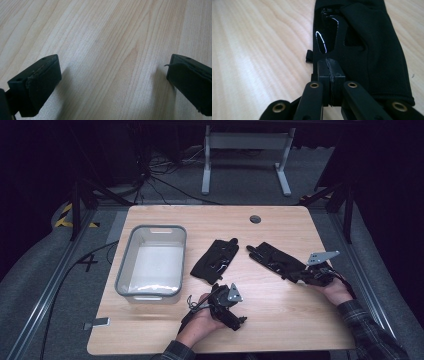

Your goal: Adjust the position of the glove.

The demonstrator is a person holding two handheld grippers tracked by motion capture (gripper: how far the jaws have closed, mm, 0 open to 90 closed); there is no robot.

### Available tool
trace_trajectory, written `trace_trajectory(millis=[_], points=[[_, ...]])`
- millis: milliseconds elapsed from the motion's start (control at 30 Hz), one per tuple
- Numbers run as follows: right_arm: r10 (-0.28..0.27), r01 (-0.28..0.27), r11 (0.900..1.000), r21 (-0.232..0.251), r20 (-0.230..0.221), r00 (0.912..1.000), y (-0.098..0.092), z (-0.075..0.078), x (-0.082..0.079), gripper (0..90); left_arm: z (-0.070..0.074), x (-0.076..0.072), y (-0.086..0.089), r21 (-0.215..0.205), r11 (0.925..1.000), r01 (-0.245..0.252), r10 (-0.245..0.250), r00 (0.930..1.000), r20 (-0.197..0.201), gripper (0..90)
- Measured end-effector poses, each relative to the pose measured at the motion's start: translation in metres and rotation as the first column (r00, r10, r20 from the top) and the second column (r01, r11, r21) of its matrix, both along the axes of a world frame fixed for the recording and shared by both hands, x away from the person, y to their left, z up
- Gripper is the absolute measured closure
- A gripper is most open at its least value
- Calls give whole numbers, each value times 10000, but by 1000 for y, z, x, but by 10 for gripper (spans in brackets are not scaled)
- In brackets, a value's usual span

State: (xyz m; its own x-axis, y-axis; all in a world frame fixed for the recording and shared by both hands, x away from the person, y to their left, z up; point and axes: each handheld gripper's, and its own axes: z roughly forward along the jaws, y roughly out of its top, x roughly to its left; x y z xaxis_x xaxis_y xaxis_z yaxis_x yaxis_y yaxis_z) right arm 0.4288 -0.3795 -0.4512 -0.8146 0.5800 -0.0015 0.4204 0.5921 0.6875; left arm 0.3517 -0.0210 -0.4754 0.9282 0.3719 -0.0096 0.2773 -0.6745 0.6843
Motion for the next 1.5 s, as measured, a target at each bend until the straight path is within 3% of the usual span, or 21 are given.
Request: trace_trajectory(millis=[467, 1067, 1300, 1500], points=[[631, -630, 9980, 30, -247, 9977, 4, 0, -30, 898, 0, 0, 0, 13, 10000, 30, -30, 10000, 18, 0], [1408, -1402, 9900, 142, -523, 9887, 9, 0, -72, 898, 0, 0, 0, -12, 10000, 11, -11, 10000, 9, 0], [1583, -1576, 9874, 164, -533, 9860, 9, 1, -78, 897, 0, 0, 0, -10, 10000, 15, -15, 10000, 13, 0], [1249, -1237, 9906, 578, -179, 9920, -2, 12, -73, 897, 0, 0, 0, -10, 10000, 6, -6, 10000, 15, 0]])
